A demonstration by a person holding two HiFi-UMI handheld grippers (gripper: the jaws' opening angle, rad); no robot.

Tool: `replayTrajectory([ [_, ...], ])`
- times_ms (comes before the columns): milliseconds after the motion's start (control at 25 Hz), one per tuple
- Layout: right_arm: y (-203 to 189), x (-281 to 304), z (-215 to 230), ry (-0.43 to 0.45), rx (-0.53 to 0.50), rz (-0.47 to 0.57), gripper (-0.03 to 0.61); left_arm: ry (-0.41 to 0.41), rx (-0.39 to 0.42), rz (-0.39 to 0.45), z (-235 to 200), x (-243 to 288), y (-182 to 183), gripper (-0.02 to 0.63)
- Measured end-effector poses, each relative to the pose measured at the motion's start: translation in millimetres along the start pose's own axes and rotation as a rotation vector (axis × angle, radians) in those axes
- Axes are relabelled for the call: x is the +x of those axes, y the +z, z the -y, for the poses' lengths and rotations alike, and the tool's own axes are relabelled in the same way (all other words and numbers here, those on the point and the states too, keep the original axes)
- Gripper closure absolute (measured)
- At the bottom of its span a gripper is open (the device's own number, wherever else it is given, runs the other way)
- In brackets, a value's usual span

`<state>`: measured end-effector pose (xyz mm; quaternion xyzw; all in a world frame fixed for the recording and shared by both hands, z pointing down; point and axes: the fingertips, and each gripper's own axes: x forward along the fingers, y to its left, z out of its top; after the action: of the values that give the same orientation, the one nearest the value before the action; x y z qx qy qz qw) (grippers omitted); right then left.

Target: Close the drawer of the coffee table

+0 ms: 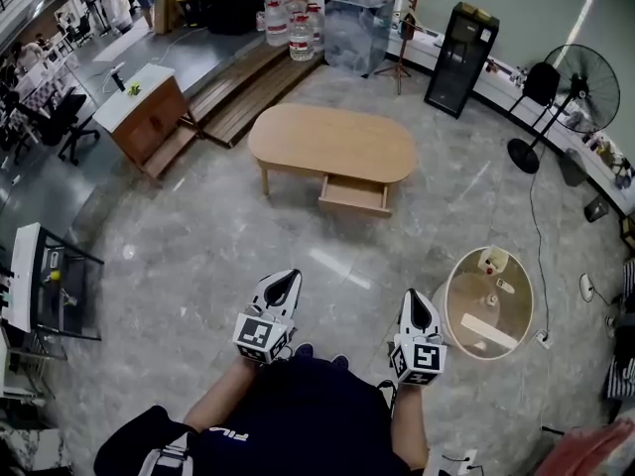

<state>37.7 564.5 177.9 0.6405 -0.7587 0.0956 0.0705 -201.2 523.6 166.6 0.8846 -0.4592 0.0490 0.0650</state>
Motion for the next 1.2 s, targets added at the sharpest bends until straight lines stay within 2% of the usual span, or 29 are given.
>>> replayTrajectory([
  [360, -7.0, -14.2, 12.1, 0.030, 0.051, -0.017, 0.552, 0.044, 0.020, -0.023, 14.1, -4.3, -5.7, 0.588],
  [560, -5.3, -20.9, 24.2, 0.037, 0.054, -0.012, 0.552, 0.069, -0.023, -0.017, 28.3, -4.3, -8.8, 0.588],
  [880, -12.3, -37.7, 29.6, 0.073, 0.065, -0.003, 0.552, 0.081, -0.029, -0.021, 52.4, -18.4, -15.1, 0.588],
  [1200, -12.2, -45.3, 36.8, 0.063, 0.092, -0.004, 0.552, 0.105, -0.039, -0.015, 56.4, -23.6, -11.0, 0.588],
])
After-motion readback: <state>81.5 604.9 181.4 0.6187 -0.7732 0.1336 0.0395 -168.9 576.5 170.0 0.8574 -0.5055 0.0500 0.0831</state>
